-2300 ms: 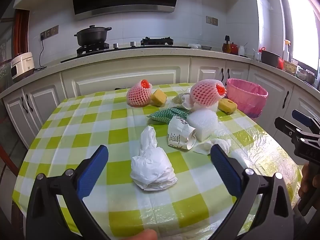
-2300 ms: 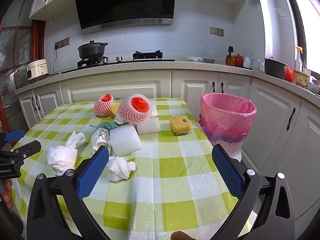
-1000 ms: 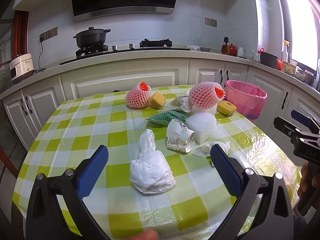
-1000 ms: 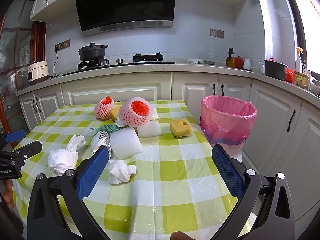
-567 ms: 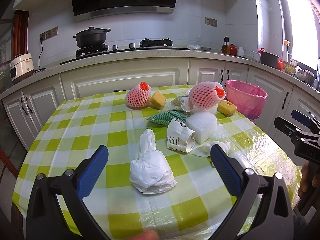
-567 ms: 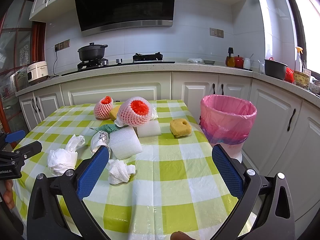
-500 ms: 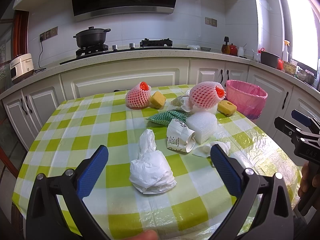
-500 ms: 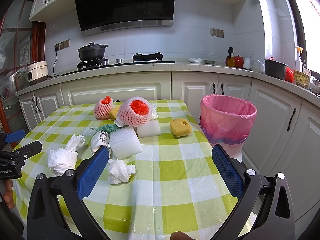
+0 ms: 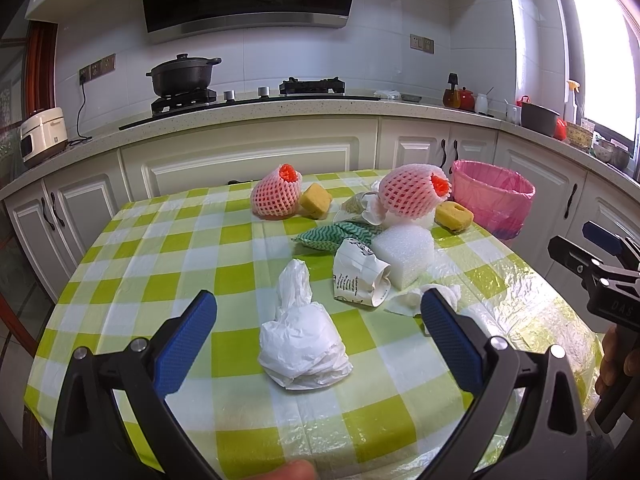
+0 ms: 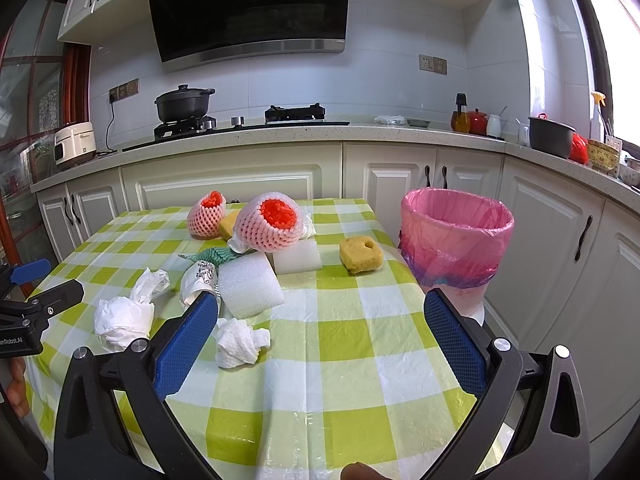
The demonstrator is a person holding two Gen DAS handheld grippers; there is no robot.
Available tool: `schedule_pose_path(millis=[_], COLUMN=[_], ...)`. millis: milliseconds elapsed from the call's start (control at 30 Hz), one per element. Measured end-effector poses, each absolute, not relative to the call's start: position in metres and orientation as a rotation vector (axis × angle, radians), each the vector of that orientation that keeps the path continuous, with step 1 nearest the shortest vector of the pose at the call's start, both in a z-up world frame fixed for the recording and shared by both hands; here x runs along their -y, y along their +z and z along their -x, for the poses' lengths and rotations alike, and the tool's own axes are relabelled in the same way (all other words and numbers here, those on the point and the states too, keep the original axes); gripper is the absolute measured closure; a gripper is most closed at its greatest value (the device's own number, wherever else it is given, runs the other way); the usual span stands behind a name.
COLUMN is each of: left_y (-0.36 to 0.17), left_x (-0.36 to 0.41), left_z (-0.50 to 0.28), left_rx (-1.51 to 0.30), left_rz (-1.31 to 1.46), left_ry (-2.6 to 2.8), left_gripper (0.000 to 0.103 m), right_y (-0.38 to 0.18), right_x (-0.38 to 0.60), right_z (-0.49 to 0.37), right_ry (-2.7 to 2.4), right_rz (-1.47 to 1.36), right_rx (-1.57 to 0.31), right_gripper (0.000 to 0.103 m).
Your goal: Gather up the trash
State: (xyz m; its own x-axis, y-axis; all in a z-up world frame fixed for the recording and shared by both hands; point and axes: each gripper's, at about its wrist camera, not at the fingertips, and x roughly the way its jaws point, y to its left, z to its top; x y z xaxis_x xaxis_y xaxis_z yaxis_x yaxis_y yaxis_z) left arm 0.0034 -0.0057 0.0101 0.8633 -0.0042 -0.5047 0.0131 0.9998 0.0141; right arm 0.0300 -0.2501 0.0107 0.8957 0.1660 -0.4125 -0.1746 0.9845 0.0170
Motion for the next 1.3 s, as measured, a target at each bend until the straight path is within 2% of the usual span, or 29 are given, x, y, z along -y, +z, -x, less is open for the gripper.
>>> schedule_pose_path(millis=[867,1233,1300], left_y=[0.013,-0.029,-0.035], left_x=[0.006,-0.017,-0.019], left_z=[-0.006,-0.041,-0.048], left_rx=[-0.537,-0.739,-0.765], left_rz=[-0.016,0.028,0.047], left_ry=[-0.008,0.026,0.016], left_gripper=[0.004,0.005,0.009], right_y=[0.018,-0.021,-0.026], right_x=[0.247,0.248,0.239], right_z=[-0.031,-0.081,-0.089], right_ry=[0.173,0.22,0.24], right_rz=[0.021,0.052,0.065], right_rx=[-0.439,-0.631,-0.662], right_gripper=[0.007,0.007,0.007])
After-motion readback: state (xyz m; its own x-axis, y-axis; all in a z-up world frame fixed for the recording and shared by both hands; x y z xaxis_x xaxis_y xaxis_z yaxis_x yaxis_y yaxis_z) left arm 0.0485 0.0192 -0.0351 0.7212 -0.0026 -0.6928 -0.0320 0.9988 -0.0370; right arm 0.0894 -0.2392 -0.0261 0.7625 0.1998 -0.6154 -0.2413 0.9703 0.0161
